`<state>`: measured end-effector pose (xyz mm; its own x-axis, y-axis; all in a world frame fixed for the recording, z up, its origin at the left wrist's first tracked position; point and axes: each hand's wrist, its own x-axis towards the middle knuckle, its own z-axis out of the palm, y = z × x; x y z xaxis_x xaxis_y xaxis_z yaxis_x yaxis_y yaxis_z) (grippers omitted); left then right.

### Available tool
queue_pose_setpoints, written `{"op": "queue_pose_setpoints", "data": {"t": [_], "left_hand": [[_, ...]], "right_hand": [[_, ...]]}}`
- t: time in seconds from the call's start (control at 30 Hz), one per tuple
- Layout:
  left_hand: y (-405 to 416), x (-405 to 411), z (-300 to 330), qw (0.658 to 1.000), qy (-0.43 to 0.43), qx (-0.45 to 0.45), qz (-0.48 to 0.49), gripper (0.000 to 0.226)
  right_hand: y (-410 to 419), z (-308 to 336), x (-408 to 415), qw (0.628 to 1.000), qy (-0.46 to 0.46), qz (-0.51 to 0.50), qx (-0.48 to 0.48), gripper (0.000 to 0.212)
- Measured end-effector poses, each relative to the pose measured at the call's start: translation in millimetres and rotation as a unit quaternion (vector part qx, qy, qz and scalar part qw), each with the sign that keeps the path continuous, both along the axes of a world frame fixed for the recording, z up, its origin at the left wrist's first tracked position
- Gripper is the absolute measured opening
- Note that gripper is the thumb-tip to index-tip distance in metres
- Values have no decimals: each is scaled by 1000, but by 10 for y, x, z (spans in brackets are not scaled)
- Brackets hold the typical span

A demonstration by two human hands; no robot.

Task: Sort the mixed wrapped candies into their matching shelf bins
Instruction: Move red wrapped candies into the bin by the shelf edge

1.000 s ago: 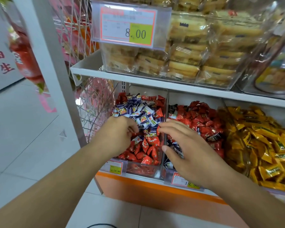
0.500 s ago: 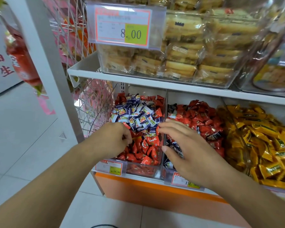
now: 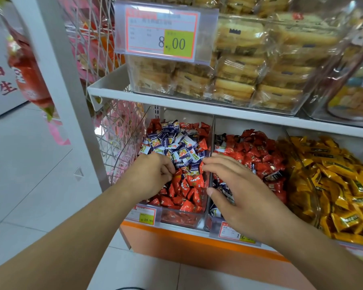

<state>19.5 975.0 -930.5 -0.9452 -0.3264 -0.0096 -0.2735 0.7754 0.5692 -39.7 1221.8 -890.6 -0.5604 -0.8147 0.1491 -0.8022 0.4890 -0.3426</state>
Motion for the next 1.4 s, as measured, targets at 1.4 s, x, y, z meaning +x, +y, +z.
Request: {"op": "queue_pose_setpoints", "data": {"t": [1.4], "left_hand": [[345,263,456,988,126,88,27,23]], "right_hand": [[1159,444,-691,907,101,-404,-58,43]]}}
